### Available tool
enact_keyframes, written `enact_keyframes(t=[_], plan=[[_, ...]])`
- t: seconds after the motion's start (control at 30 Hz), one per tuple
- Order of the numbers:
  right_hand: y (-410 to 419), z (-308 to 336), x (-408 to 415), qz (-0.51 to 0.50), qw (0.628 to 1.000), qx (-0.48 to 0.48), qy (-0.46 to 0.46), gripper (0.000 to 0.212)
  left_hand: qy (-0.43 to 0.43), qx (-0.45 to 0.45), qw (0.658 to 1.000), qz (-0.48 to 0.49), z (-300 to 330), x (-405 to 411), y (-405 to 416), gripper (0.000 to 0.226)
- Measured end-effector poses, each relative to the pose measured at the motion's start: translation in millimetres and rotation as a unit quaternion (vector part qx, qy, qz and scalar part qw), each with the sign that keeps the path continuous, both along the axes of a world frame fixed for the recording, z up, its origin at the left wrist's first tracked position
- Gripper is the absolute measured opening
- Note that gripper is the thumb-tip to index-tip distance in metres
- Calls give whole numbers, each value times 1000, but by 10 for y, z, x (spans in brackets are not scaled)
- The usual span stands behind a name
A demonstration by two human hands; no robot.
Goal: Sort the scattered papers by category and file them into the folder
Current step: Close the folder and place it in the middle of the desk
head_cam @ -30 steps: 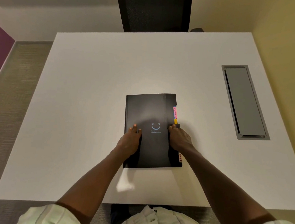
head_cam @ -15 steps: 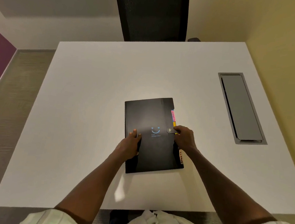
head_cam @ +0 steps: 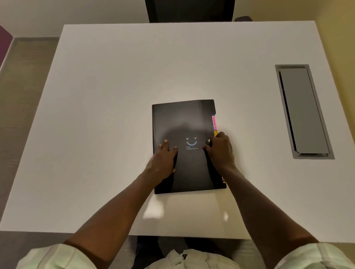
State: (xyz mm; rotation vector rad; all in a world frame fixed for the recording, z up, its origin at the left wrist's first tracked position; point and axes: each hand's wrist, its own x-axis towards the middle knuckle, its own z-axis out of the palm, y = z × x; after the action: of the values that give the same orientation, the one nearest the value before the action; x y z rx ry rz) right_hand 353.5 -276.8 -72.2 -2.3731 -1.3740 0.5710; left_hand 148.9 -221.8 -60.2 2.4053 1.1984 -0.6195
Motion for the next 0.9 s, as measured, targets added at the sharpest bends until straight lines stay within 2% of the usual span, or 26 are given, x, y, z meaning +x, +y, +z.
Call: enact_keyframes(t=[0.1,0.27,0.4,0.47,0.7,0.9], plan=[[46,-26,-46,-5,999,-19,-29,25,3,-12,1000,4,-18,-11,38,87],[66,-12,-51,52,995,-52,-63,22,-6,-15,1000,15,-37,-11,10,86],[136,-75,1,-71,997,-8,20,26,-6,-11,1000,15,-31,-17,-2,87],[115,-73,60,-73,997,-5,38,31,-6,-6,1000,15,-34,-14,-2,86],[121,-35,165,-142,981,8,130,27,-14,-6,1000,23,-66,-18,1,88],[134,-7,166,-149,979,6,138,27,-26,-13,999,33,-61,-30,-8,89]])
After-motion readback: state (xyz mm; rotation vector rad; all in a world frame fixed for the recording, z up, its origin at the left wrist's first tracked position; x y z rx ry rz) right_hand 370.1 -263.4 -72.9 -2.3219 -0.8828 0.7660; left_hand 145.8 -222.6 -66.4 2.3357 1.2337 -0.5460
